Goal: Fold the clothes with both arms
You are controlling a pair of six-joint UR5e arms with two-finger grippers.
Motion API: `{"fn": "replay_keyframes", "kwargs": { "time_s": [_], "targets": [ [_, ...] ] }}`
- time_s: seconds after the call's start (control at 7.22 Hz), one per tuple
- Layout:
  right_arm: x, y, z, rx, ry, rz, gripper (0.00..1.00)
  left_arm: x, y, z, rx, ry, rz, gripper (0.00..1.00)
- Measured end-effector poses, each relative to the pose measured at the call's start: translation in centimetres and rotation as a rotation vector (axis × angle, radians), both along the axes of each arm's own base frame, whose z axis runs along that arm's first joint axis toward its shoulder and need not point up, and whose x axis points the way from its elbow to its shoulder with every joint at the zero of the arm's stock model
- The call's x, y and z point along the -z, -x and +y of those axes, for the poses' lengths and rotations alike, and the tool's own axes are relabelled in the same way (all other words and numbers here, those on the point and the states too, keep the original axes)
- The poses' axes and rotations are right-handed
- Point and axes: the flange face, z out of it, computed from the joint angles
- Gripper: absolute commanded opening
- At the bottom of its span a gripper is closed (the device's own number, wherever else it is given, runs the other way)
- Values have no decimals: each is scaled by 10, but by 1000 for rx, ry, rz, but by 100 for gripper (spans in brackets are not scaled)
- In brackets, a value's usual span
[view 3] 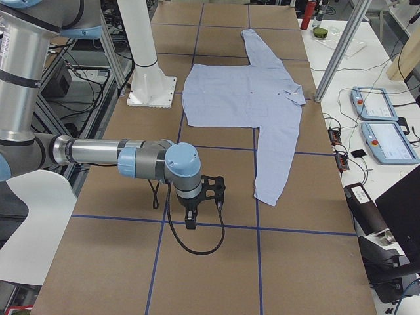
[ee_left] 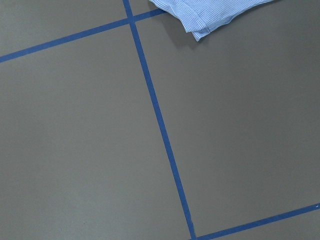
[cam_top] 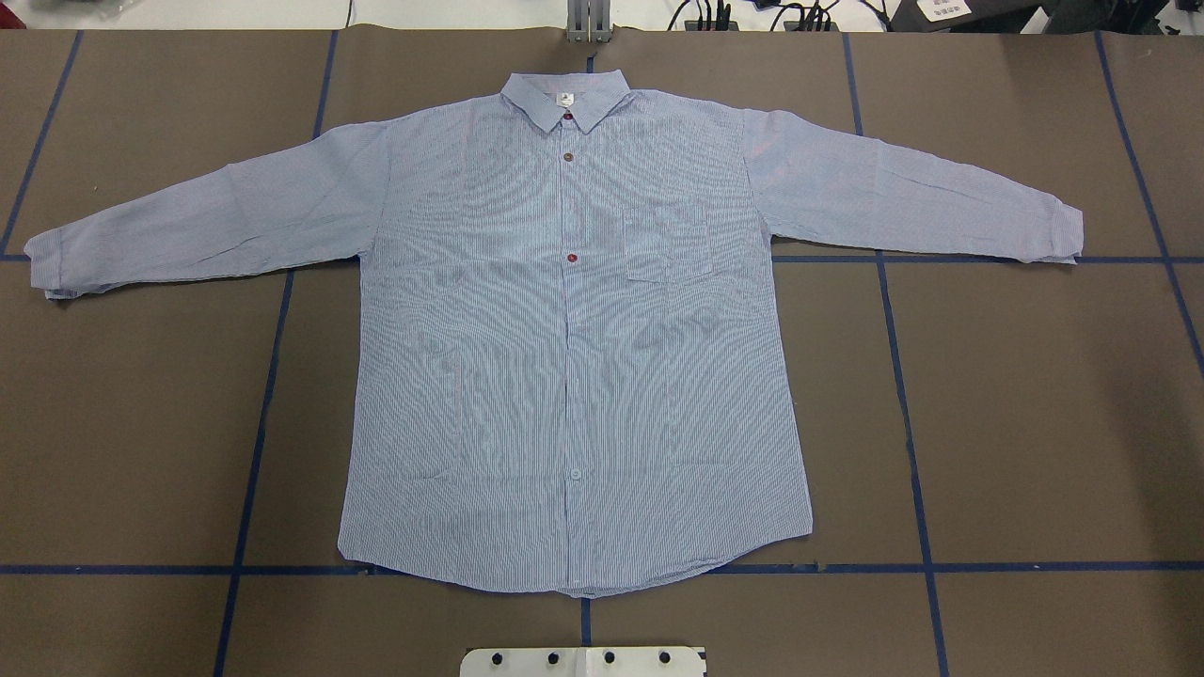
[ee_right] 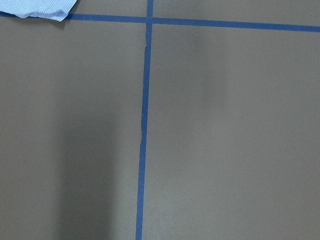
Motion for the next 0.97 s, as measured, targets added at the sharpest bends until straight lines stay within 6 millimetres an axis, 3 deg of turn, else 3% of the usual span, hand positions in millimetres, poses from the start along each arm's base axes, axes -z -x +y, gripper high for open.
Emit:
{"fn": "replay_keyframes", "kwargs": {
  "time_s": [0.55,0.83,0.97],
  "targets": [
    [10,-1,-2,0,-21,7,100,9,1,5,-1,-19,0,100],
    [27,-1,-7,-1,-58,3,100,35,1,0,4,-76,2,100],
    [39,-1,-17,-5,-108,5,100,62,2,-9,8,-140,1,100]
  ]
}}
